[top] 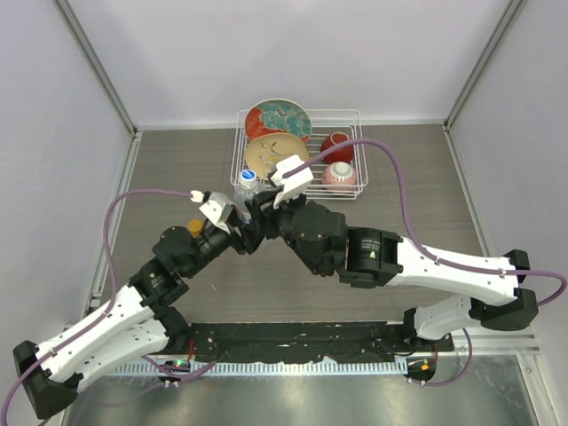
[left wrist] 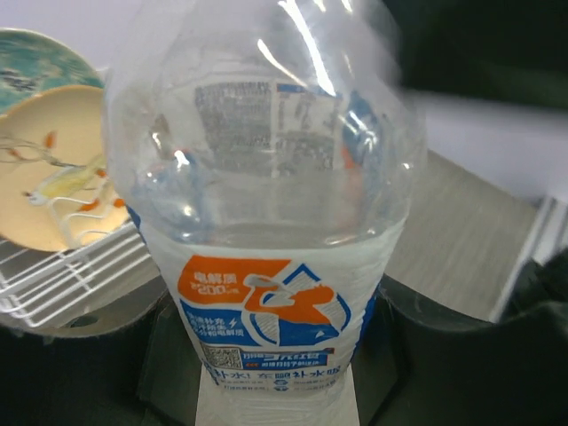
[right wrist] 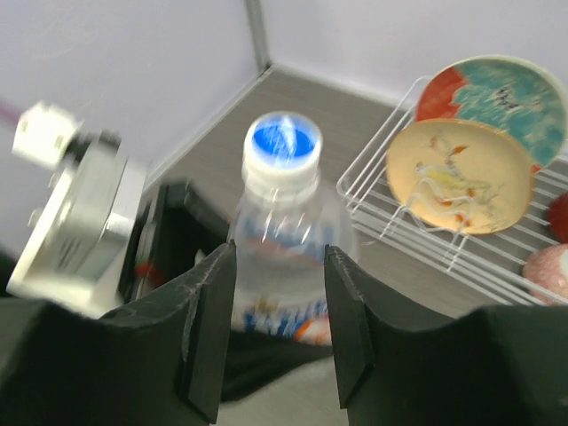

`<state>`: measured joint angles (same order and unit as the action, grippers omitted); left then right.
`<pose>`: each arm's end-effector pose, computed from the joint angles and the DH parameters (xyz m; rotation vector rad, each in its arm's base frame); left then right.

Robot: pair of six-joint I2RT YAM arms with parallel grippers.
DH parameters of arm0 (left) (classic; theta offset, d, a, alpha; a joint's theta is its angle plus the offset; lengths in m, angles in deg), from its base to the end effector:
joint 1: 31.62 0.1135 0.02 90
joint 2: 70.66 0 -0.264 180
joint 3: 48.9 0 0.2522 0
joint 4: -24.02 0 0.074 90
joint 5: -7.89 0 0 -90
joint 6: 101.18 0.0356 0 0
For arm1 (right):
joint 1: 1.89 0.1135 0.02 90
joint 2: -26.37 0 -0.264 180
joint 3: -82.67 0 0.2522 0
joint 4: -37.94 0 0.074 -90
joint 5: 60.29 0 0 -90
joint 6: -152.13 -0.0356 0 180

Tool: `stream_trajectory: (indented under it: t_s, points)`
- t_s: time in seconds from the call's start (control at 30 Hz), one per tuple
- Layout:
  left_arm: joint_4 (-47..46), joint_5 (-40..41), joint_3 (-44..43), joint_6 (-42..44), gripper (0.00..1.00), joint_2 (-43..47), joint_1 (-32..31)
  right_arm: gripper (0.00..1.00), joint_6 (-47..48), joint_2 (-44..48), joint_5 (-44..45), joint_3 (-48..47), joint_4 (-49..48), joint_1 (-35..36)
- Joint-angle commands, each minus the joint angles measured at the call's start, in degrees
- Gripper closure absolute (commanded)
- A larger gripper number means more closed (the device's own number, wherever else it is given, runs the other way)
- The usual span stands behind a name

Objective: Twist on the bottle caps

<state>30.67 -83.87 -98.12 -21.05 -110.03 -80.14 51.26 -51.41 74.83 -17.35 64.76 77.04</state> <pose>0.1143 -0.1309 0.3302 0.5450 1.4768 -0.8330 0.0817 0.2860 0.4591 -0.3739 1.6131 0.5524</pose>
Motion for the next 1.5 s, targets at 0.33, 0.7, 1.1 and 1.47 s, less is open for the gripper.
stream_trajectory:
  t_s: [0.33, 0.7, 1.1, 1.47]
  points:
    - [-9.85, 1.94, -2.24, -4.02, 1.0, 1.93, 1.14, 0.32, 3.05, 7.8, -9.61, -3.3, 8.2, 2.28]
    - [-5.55, -31.61, -4.17, -3.14, 1.0, 1.5, 1.05, 0.23, 4.2, 12.3, -66.86, -9.62, 16.03, -25.99]
    - [-4.49, -49.13, -8.13, -7.71, 1.0, -0.26, 1.49, 0.23, 6.48, 12.3, -95.3, -6.56, 6.99, -28.49]
    - [-5.8, -50.62, -8.39, -9.29, 1.0, -1.75, 1.58, 0.23, 5.43, 9.23, -98.73, -4.97, 1.18, -28.49]
